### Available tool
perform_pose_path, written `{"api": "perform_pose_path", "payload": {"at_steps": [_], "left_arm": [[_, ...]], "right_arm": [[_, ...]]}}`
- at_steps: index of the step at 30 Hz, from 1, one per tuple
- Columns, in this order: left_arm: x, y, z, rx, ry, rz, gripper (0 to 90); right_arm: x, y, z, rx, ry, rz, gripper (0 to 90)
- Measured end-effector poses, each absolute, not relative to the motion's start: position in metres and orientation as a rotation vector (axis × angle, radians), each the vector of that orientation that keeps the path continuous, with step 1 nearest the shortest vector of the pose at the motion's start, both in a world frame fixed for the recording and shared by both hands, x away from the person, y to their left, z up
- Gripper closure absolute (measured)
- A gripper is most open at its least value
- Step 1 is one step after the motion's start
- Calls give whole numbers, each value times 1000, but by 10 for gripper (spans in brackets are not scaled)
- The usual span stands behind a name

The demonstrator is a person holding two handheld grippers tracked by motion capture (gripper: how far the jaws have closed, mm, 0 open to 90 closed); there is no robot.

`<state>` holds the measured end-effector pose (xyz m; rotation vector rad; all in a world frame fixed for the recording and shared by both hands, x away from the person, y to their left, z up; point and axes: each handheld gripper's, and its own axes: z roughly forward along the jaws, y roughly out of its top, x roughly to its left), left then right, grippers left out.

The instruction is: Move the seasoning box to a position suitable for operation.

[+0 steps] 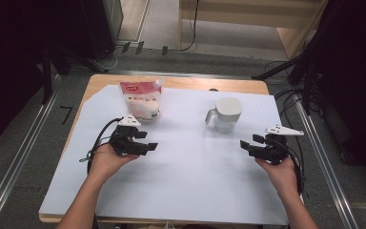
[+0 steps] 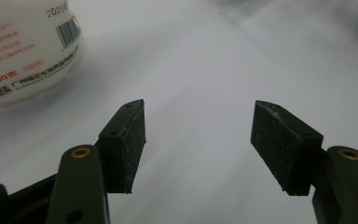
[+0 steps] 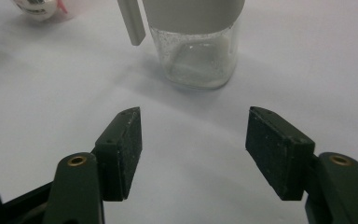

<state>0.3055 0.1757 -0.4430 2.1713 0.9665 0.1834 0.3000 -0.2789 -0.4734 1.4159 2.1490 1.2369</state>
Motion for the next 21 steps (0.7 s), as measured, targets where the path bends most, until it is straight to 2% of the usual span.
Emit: {"api": "perform_pose_path", "payload": {"at_steps": [7, 13, 15, 21], "left_arm": [[305, 175, -444, 2173, 958, 218, 364], [306, 177, -444, 2156, 977, 198, 365], [307, 177, -444, 2165, 1012, 168, 395], [307, 175, -444, 2162, 1011, 178, 389]], "right_arm": [[302, -278, -474, 1453, 2123, 1249, 305], [303, -274, -469, 1484, 2097, 1277, 190], [303, -273, -465, 1461, 2087, 1282, 168], [309, -263, -457, 1447, 2120, 1268, 142]]}}
